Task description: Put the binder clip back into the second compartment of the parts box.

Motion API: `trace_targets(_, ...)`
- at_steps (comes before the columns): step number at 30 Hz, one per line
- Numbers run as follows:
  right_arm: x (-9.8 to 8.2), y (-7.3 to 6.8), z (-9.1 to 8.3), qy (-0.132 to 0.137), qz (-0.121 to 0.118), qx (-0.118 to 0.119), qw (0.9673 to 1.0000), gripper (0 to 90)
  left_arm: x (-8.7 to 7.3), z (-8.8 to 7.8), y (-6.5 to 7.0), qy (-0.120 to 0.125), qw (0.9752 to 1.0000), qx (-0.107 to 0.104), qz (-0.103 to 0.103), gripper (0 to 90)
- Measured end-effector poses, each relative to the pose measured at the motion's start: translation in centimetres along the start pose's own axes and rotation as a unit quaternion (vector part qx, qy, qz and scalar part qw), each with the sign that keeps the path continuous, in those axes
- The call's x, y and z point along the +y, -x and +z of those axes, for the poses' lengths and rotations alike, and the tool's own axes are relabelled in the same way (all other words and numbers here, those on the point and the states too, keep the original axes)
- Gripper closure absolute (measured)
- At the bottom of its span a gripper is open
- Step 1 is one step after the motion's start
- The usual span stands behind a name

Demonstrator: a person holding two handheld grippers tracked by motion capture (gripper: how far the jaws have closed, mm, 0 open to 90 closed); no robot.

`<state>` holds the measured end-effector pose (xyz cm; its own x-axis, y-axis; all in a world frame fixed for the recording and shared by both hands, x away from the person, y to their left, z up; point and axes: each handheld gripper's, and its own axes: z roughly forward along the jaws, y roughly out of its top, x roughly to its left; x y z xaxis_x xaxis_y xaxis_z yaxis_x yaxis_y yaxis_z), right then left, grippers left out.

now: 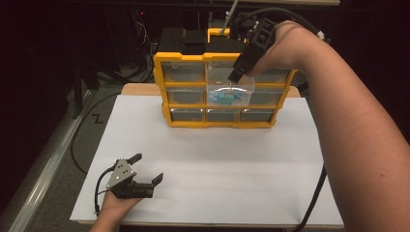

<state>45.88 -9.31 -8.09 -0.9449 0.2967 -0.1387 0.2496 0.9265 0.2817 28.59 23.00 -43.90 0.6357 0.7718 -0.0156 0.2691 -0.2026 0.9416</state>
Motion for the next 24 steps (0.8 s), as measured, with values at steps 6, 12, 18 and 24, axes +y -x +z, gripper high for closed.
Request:
trace_targets(6,-3.1,-0.8,0.0,-0.009,0.013,-0.001,0.9999,44.7,0.0,0.1,0.1,-0.002,1.0000,0.002,0.001,0.3)
trace_targets(12,-6.1,-1.9,0.6,-0.011,0.029,-0.004,0.9995,37.6,0.0,0.2,-0.1,-0.009,0.9999,0.004,0.001,0.3)
trace_targets(18,-9.4,-2.7,3.2,-0.010,0.051,0.000,0.9986,27.1,-0.1,0.1,0.1,-0.013,0.9999,0.004,0.003,0.3)
trace_targets(24,-12.1,-3.0,7.3,-0.010,0.075,0.009,0.9971,17.0,-0.1,0.1,0.1,-0.014,0.9999,0.006,0.002,0.2)
